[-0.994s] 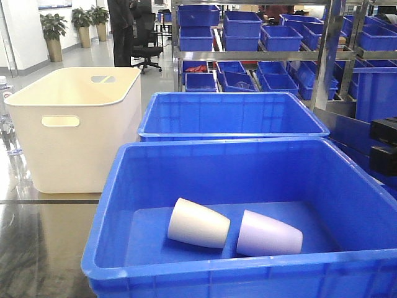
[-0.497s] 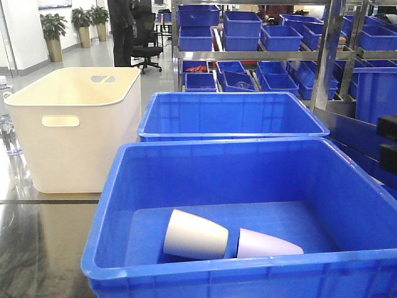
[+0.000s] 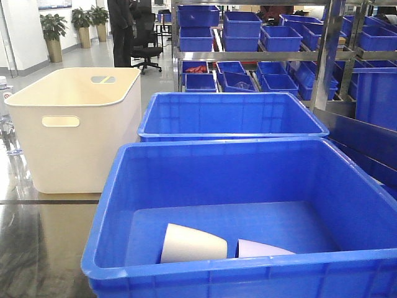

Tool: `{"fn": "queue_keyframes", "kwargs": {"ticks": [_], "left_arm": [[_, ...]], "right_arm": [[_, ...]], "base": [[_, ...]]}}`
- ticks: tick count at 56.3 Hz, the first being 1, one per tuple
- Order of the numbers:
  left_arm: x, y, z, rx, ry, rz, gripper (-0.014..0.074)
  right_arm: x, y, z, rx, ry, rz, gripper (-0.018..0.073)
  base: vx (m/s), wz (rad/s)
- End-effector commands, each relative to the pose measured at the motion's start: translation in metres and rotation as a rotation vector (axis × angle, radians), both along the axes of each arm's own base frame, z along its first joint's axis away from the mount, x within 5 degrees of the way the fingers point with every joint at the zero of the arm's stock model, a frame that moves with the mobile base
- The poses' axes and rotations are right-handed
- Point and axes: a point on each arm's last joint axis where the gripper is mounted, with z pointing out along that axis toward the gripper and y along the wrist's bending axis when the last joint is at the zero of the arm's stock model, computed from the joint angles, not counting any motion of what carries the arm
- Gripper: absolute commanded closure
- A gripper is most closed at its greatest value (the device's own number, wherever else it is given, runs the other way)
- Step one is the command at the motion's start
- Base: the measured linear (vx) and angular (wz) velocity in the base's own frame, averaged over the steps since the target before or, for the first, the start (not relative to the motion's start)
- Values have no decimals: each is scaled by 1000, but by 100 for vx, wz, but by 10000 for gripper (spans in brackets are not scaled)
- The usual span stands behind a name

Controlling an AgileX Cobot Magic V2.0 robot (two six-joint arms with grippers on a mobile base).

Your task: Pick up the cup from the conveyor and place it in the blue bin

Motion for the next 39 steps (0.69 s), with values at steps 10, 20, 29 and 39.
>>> {"fn": "queue_keyframes", "kwargs": {"ticks": [10, 20, 29, 39], "left_arm": [[-1, 1, 3, -11, -72, 11, 603], [0, 1, 3, -11, -69, 11, 603], [0, 1, 3, -11, -69, 11, 603], [0, 1, 3, -12, -67, 11, 603]], "right_arm": [[-13, -5, -90, 13, -35, -75, 568], [12, -6, -159, -37, 133, -190, 568], [27, -10, -207, -53, 163, -272, 568], [32, -11, -233, -10, 198, -277, 568]], "base": [[0, 0], [0, 0], [0, 0], [0, 0]]}}
